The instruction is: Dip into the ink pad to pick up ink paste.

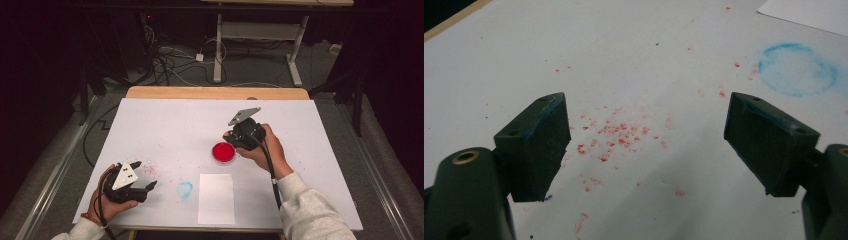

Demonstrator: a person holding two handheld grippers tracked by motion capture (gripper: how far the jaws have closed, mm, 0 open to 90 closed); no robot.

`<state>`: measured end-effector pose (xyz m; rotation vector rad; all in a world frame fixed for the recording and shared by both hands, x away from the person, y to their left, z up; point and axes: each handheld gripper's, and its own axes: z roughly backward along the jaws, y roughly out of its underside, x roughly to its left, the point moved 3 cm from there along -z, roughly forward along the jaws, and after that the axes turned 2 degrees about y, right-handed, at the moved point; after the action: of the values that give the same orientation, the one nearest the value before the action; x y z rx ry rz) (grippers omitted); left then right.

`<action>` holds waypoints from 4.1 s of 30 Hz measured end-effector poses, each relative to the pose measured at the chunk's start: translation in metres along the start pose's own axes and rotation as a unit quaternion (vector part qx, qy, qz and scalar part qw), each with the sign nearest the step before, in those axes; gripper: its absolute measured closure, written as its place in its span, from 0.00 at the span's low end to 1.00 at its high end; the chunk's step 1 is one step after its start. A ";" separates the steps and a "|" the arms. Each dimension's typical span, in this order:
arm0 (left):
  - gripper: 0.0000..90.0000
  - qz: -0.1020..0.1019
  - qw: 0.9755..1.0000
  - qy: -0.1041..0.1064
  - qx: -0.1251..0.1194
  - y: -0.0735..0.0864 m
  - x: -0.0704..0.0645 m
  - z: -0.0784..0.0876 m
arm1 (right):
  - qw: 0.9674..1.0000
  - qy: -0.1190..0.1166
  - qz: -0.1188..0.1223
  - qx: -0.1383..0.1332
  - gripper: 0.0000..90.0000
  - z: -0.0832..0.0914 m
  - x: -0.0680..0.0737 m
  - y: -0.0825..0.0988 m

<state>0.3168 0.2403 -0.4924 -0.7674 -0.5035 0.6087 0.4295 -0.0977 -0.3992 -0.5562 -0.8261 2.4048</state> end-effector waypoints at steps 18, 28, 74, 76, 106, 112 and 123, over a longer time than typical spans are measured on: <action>0.20 0.003 1.000 0.006 0.014 0.002 -0.001 -0.003 | 0.998 -0.002 -0.006 0.068 0.85 -0.056 0.007 0.022; 0.20 0.002 1.000 0.005 0.016 0.003 -0.001 -0.002 | 0.997 -0.007 -0.019 0.081 0.85 -0.068 0.001 0.029; 0.21 0.000 1.000 -0.003 0.028 0.003 -0.002 -0.005 | 0.996 -0.034 -0.046 0.066 0.85 -0.067 0.000 0.032; 0.21 0.001 1.000 -0.003 0.027 0.003 -0.002 -0.005 | 0.997 -0.035 -0.046 0.058 0.85 -0.061 0.002 0.027; 0.21 0.001 1.000 -0.004 0.026 0.002 -0.002 -0.005 | 0.999 -0.021 -0.024 0.039 0.85 -0.041 0.011 0.013; 0.21 0.000 1.000 -0.003 0.028 0.003 -0.002 -0.005 | 0.997 -0.031 -0.029 0.063 0.85 -0.059 0.013 0.024; 0.21 -0.003 0.999 -0.002 0.032 0.003 -0.003 -0.006 | 0.996 -0.039 -0.030 0.078 0.85 -0.069 0.016 0.032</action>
<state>0.3175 0.2371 -0.4990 -0.7038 -0.4870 0.6170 0.4429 -0.0791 -0.4735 -0.3731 -0.6705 2.4218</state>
